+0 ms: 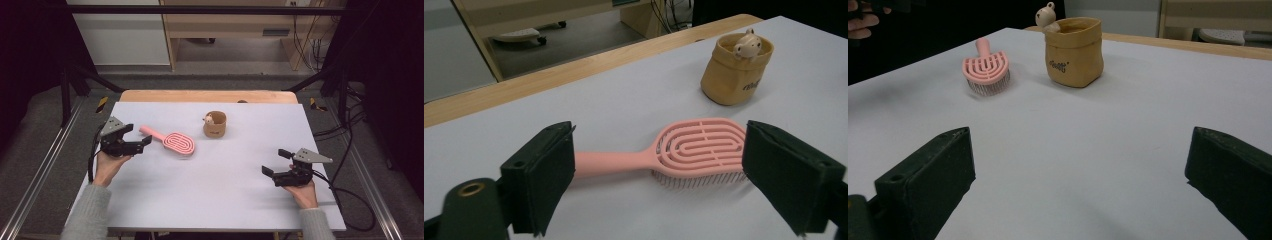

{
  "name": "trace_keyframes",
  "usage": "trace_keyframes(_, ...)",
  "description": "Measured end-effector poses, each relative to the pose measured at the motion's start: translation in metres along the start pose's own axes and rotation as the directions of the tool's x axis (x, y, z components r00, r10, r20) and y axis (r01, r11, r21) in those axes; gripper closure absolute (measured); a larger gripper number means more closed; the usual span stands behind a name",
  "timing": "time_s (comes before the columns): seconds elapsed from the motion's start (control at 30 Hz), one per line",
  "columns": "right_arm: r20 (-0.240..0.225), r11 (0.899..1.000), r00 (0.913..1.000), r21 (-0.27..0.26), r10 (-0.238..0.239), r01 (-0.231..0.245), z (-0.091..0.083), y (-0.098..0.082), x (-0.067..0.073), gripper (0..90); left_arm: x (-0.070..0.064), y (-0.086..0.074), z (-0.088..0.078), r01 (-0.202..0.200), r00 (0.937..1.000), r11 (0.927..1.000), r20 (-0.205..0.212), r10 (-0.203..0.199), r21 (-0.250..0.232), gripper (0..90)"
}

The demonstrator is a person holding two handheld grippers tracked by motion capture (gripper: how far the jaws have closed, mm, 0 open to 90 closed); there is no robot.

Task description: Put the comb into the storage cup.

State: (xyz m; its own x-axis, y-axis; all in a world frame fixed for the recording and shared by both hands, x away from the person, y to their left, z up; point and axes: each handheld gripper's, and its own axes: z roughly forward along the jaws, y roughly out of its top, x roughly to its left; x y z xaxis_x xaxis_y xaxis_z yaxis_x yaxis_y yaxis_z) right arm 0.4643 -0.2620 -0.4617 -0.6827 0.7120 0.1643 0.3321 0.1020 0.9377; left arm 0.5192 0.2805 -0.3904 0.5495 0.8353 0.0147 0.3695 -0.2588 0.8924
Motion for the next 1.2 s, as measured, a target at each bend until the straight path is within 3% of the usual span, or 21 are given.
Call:
trace_keyframes(0.3,0.001,1.0,1.0,0.001,-0.002,0.002,0.0,0.0,0.0,0.2,0.002,0.003,0.012,0.008,0.9999,1.0,-0.007,-0.008,0.004,34.6)
trace_keyframes(0.63,0.003,1.0,1.0,0.003,-0.001,0.001,0.0,0.0,0.0,0.2,0.005,0.004,0.024,0.02,0.9985,0.9993,-0.052,-0.018,0.031,52.4)
trace_keyframes(0.93,0.003,1.0,1.0,0.006,-0.003,0.003,0.001,-0.001,0.0,0.2,0.007,0.006,0.035,0.025,0.9968,0.9977,-0.078,-0.02,0.064,63.0)
trace_keyframes(1.2,0.003,1.0,1.0,0.008,-0.003,0.003,0.001,-0.001,0.0,0.2,0.009,0.007,0.045,0.032,0.9971,0.9967,-0.071,-0.027,0.074,71.6)
